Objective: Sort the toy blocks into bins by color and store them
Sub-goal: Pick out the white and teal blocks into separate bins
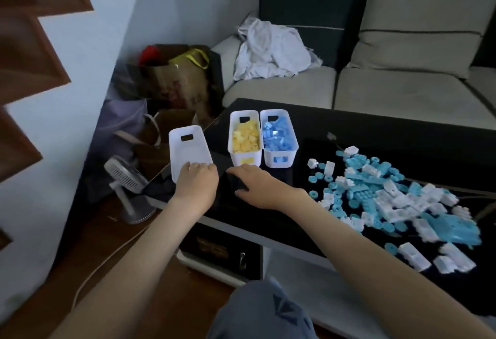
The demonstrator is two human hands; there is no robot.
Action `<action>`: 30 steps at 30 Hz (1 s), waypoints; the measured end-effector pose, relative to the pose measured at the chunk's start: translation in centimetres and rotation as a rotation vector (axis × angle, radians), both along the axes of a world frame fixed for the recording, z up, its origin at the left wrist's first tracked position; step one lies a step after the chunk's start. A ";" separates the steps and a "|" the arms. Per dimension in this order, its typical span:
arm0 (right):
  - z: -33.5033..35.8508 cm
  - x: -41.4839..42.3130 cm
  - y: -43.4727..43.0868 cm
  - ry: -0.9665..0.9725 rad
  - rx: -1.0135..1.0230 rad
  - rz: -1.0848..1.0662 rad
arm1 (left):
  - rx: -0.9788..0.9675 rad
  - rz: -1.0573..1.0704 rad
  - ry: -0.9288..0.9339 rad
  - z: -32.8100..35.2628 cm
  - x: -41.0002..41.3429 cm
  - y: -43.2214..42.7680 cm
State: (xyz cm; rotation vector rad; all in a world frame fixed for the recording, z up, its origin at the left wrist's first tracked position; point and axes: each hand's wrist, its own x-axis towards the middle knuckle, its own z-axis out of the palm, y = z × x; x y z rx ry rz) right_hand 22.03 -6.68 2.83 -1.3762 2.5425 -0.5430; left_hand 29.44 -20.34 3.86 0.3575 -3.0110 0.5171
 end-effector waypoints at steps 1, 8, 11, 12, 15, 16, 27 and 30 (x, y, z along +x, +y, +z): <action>0.0 0.0 -0.2 -0.014 0.004 0.004 | 0.011 -0.002 -0.004 -0.1 -0.2 0.0; -0.4 -0.7 -0.1 -0.102 -0.007 -0.017 | 0.177 0.096 0.040 -1.5 -0.8 -0.5; -0.7 -0.9 -0.5 -0.116 -0.001 -0.028 | 0.234 0.079 0.090 -1.6 -0.8 -0.5; -0.7 -0.8 -0.6 -0.121 -0.009 -0.030 | 0.250 0.074 0.108 -1.7 -0.7 -0.4; -0.6 -0.4 -1.1 -0.142 -0.067 -0.034 | 0.302 0.080 0.161 -1.8 -0.7 -0.5; -0.5 -0.2 -1.3 -0.129 -0.089 -0.029 | 0.330 0.086 0.177 -1.8 -0.8 -0.5; 0.9 1.0 -3.2 0.301 -0.181 0.076 | 0.349 0.051 0.322 -1.2 1.6 -1.2; 1.1 1.9 -3.9 0.343 -0.231 0.112 | 0.315 0.029 0.325 -0.7 2.8 -1.8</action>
